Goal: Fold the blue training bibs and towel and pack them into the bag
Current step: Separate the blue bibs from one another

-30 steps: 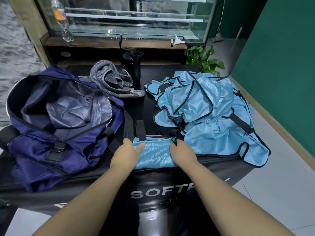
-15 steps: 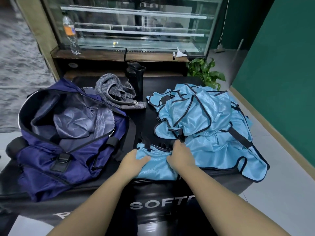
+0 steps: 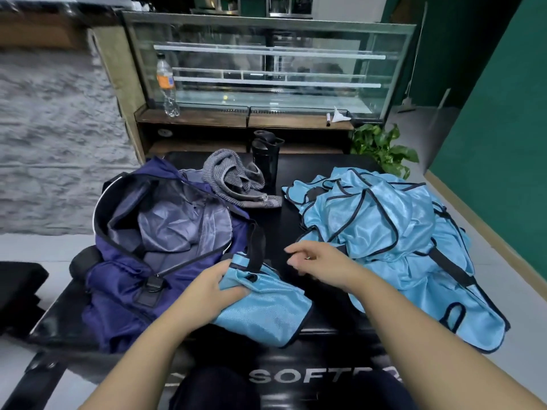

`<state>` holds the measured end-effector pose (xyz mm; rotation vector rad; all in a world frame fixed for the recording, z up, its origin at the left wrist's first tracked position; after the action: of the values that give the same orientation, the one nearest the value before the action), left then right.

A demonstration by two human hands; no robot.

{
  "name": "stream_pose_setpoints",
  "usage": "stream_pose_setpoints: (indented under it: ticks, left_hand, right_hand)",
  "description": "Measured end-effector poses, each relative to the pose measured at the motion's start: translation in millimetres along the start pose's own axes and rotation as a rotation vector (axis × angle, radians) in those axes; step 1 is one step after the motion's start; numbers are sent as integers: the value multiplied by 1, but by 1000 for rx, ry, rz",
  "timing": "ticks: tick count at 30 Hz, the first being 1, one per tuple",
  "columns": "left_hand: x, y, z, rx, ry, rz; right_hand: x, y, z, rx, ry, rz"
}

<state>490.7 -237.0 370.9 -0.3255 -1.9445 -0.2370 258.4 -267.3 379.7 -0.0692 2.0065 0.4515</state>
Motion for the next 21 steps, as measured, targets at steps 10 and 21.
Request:
stream_pose_setpoints:
  ticks: [10, 21]
  left_hand:
    - [14, 14, -30, -56, 153, 61]
    - [18, 32, -30, -91, 302, 49]
  right_hand:
    - [-34, -5, 37, -221, -221, 67]
    - [-46, 4, 36, -192, -131, 49]
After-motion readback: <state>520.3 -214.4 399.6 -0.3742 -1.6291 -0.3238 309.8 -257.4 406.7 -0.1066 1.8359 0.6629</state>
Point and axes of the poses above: each hand's wrist, its own y-axis away from the middle knuckle, its own z-axis out of the palm, x = y × z, the point moved 2 cm from there along -y, towards the middle knuckle, and after that the axes turned 2 degrees about z, right-handed, at the moved point
